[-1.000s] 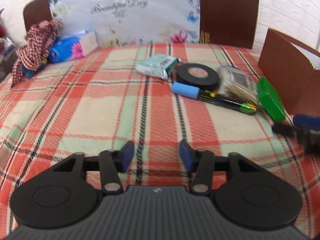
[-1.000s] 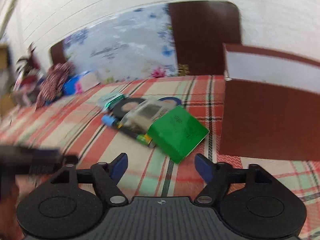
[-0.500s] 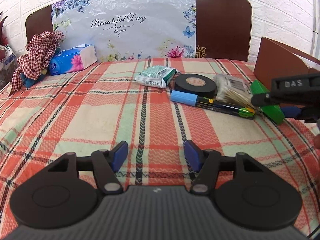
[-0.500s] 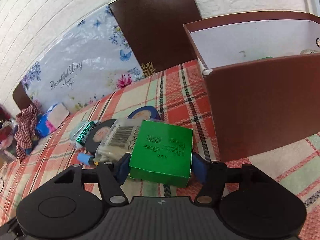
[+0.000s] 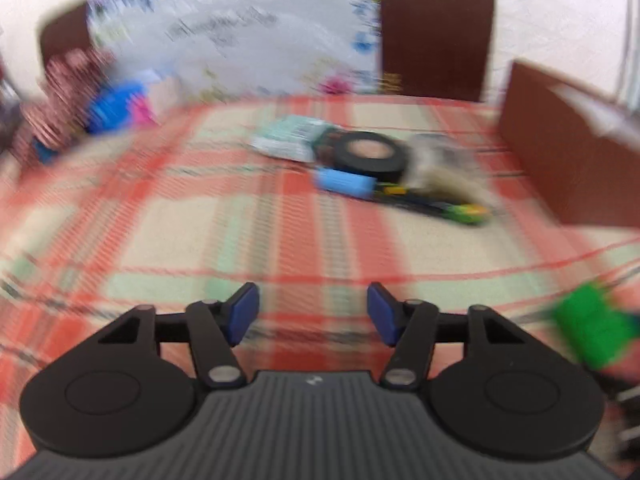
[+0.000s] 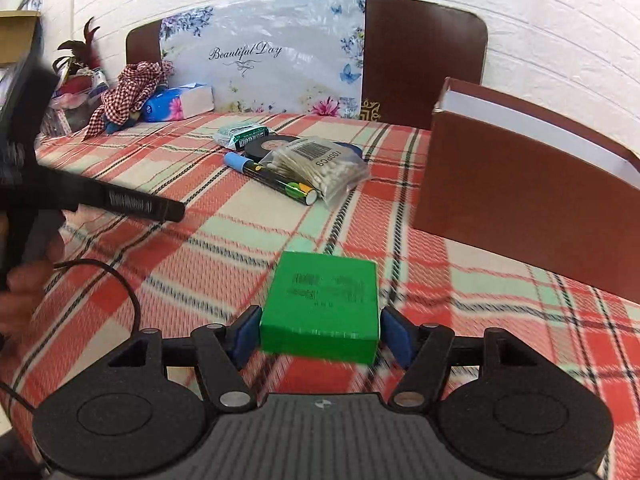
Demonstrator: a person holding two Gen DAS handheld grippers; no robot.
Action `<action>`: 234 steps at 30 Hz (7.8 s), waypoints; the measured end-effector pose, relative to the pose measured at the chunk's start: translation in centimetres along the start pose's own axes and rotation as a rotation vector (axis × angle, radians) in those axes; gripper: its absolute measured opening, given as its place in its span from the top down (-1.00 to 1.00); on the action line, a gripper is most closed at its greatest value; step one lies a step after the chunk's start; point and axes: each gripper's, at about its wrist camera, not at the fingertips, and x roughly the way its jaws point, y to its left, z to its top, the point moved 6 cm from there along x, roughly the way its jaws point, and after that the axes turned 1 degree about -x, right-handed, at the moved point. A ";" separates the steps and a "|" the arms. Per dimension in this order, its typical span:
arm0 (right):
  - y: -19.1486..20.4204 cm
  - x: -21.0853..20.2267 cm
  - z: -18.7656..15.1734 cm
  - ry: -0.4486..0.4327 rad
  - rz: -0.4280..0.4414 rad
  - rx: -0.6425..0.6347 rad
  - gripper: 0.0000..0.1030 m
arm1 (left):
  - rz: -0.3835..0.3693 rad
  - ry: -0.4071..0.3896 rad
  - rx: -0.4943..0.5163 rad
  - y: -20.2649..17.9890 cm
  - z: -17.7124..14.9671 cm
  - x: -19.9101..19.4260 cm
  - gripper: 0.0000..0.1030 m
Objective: Organize objects
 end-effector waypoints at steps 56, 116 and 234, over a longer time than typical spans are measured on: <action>0.5 9.8 10.9 -0.135 0.051 -0.006 -0.41 | 0.148 -0.113 -0.101 9.1 1.1 2.9 -0.16; -11.0 -1.8 10.9 -0.378 -0.258 0.058 0.28 | -0.450 -0.112 0.212 -22.0 15.2 -1.0 0.18; -17.8 -2.1 9.2 -0.373 -0.206 0.095 0.67 | -0.444 0.073 0.222 -32.4 16.9 1.5 0.45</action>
